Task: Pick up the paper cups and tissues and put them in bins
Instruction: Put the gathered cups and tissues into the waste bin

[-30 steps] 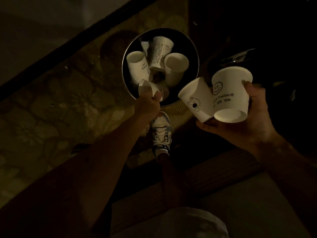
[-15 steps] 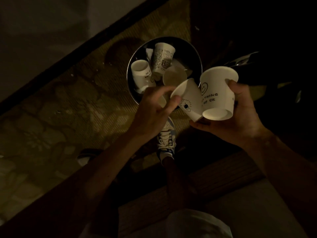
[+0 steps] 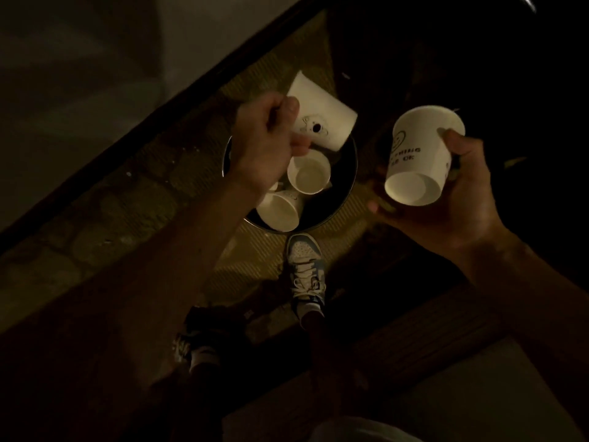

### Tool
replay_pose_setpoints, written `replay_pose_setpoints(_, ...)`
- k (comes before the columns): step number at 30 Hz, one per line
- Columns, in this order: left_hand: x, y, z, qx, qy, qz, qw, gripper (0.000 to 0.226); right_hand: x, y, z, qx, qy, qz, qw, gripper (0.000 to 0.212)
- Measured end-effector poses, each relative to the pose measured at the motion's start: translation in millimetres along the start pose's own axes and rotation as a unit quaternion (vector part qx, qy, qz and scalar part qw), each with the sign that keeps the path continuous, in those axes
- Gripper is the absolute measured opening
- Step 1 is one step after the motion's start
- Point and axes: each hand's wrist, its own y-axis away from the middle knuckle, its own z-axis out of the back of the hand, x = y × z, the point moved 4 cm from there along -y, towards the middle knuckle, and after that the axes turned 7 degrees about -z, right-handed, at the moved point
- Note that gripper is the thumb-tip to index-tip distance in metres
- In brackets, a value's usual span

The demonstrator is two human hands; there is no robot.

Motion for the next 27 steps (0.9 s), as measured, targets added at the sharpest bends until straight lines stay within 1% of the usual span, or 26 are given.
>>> replay_pose_setpoints(2,3,-13,-6,0.018,-0.045,-0.016,0.999,0.014,0,0,7,-0.006,0.005,-0.005,1.000,0.069)
replay_pose_setpoints(4,9,-17,-16,0.055,-0.108,-0.031,0.992,0.015,-1,0,15,-0.016,0.004,-0.010,1.000,0.071)
replay_pose_setpoints(6,20,-17,-21,0.079,-0.182,-0.040,0.979,0.018,-3,0,23,-0.020,-0.006,-0.015,1.000,0.066)
replay_pose_setpoints(8,35,-16,-20,0.085,-0.264,-0.038,0.960,0.020,-7,-1,26,-0.010,-0.009,-0.025,1.000,0.056)
replay_pose_setpoints(10,48,-14,-18,0.089,-0.302,-0.022,0.949,0.020,-11,-2,27,0.003,-0.003,-0.031,1.000,0.051)
replay_pose_setpoints(12,57,-14,-20,0.105,-0.328,-0.003,0.939,0.022,-14,-4,27,0.010,0.012,-0.032,0.999,0.054)
replay_pose_setpoints(14,59,-17,-23,0.126,-0.386,-0.004,0.914,0.024,-17,-5,27,0.018,0.037,-0.029,0.999,0.049)
replay_pose_setpoints(16,59,-20,-22,0.125,-0.427,-0.010,0.896,0.015,-19,-7,24,0.030,0.081,-0.025,0.996,0.043)
replay_pose_setpoints(17,56,-21,-21,0.115,-0.430,-0.016,0.895,0.021,-21,-8,23,0.031,0.112,-0.021,0.993,0.043)
replay_pose_setpoints(19,46,-16,-15,0.055,-0.401,-0.030,0.914,0.050,-23,-11,22,-0.001,0.193,-0.007,0.981,0.052)
replay_pose_setpoints(20,39,-10,-13,0.020,-0.374,-0.052,0.926,0.054,-24,-13,21,-0.025,0.244,0.009,0.969,0.055)
replay_pose_setpoints(21,32,-2,-13,0.009,-0.338,-0.076,0.938,0.051,-24,-16,19,-0.040,0.293,0.033,0.955,0.057)
replay_pose_setpoints(22,28,7,-15,0.030,-0.288,-0.087,0.953,0.044,-24,-19,15,-0.044,0.331,0.055,0.941,0.057)
replay_pose_setpoints(23,26,17,-18,0.076,-0.236,-0.089,0.965,0.036,-23,-22,10,-0.041,0.363,0.073,0.928,0.059)
replay_pose_setpoints(24,26,27,-22,0.130,-0.205,-0.092,0.966,0.030,-22,-26,6,-0.034,0.396,0.088,0.913,0.062)
replay_pose_setpoints(25,28,36,-24,0.167,-0.194,-0.099,0.962,0.025,-20,-30,2,-0.025,0.433,0.103,0.895,0.066)
replay_pose_setpoints(26,32,43,-23,0.176,-0.188,-0.100,0.961,0.024,-18,-34,-4,-0.013,0.472,0.119,0.874,0.068)
replay_pose_setpoints(27,38,47,-20,0.162,-0.182,-0.085,0.966,0.024,-16,-38,-9,0.001,0.501,0.134,0.855,0.070)
